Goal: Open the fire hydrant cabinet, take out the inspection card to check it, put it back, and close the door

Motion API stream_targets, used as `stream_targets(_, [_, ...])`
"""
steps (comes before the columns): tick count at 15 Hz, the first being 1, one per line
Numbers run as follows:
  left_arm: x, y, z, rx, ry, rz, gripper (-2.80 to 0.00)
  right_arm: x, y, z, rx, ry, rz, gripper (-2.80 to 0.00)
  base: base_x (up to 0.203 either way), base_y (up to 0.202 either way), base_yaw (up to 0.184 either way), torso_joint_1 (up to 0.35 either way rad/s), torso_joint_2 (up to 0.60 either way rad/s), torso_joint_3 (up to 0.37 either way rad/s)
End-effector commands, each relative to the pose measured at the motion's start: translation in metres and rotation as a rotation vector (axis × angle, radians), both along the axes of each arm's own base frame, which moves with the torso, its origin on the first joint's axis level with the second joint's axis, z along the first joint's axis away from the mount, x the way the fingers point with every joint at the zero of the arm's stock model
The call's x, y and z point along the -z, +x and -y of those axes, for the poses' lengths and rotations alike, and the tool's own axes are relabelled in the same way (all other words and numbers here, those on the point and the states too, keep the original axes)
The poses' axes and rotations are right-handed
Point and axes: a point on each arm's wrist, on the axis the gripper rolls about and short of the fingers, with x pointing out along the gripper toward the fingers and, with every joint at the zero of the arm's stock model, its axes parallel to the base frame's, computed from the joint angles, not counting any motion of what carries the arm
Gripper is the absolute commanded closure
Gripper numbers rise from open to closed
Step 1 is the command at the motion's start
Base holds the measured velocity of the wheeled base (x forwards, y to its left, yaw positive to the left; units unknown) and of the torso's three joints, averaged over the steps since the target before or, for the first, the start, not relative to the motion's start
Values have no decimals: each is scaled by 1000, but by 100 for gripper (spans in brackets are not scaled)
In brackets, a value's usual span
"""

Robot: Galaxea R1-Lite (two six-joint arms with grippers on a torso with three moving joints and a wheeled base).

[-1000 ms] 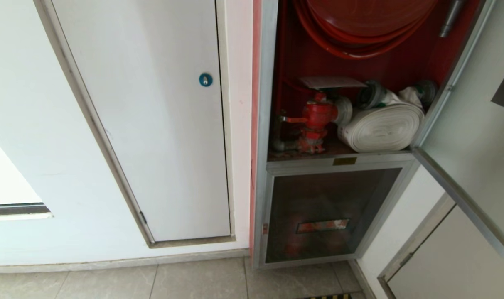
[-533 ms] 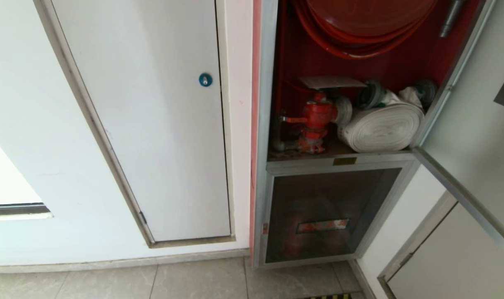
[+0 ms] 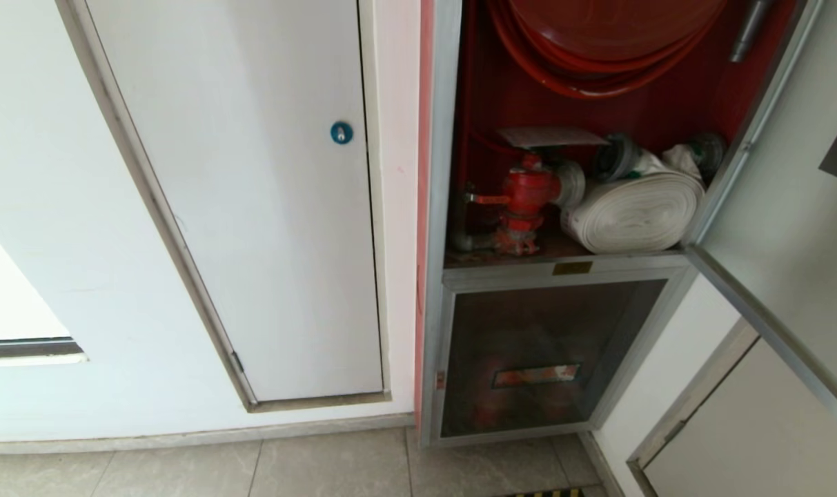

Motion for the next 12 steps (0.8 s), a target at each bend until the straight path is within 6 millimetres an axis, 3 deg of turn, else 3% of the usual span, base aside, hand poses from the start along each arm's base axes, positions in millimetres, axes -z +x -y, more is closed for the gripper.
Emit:
stream_targets(1, [0,0,0,0,0,1,0,9,-33,-10,-64,-13,80,0,0,0,0,0,0,0])
stream_targets(7, [0,0,0,0,0,1,0,56,-73,-16,-103,-5,68,0,0,0,0,0,0,0])
stream_targets(12, [0,0,0,0,0,1,0,65,-84,-17,-148,-7,54,0,0,0,0,0,0,0])
